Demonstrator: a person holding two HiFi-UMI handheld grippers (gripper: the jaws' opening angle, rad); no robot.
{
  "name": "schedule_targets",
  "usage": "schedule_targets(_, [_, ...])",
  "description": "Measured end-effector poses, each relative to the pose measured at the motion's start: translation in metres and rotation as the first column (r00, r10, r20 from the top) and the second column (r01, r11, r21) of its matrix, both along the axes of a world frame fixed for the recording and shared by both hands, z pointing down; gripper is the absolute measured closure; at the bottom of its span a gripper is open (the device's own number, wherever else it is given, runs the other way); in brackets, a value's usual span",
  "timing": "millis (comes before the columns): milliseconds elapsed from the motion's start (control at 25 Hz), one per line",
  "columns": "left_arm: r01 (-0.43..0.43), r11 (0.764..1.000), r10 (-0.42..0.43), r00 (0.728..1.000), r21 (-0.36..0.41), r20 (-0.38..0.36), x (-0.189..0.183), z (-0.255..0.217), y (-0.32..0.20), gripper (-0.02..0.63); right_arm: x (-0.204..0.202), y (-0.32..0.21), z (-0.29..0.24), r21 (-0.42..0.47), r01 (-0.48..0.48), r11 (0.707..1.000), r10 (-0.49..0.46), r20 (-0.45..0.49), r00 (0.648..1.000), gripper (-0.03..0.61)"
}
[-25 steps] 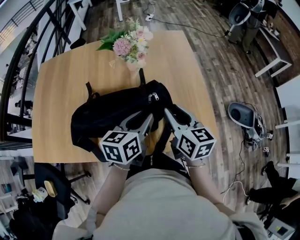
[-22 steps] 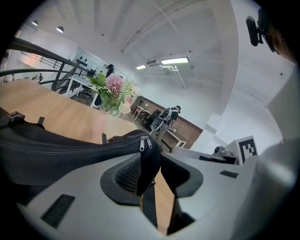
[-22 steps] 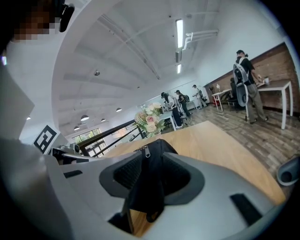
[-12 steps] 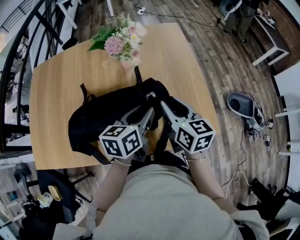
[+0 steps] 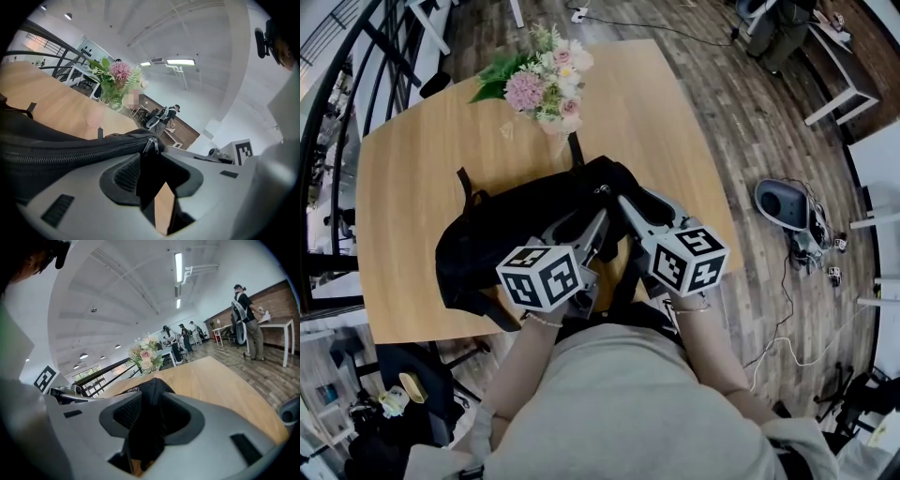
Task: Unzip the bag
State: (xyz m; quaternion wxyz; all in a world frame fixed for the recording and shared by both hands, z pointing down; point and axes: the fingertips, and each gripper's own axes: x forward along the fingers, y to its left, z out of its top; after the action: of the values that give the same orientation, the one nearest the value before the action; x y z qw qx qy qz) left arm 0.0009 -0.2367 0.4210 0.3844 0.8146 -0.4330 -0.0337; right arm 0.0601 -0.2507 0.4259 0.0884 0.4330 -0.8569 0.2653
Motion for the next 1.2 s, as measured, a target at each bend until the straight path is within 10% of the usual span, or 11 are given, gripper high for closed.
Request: schedule_targets(1200, [0.031,0.997,-0.039,0.993,-0.073,-0.109,0.004,0.020,-0.018,0.482,0.002,-0.002,0.014,-0.044,-0.045,0.998,0.045,0.008,0.999,0.488])
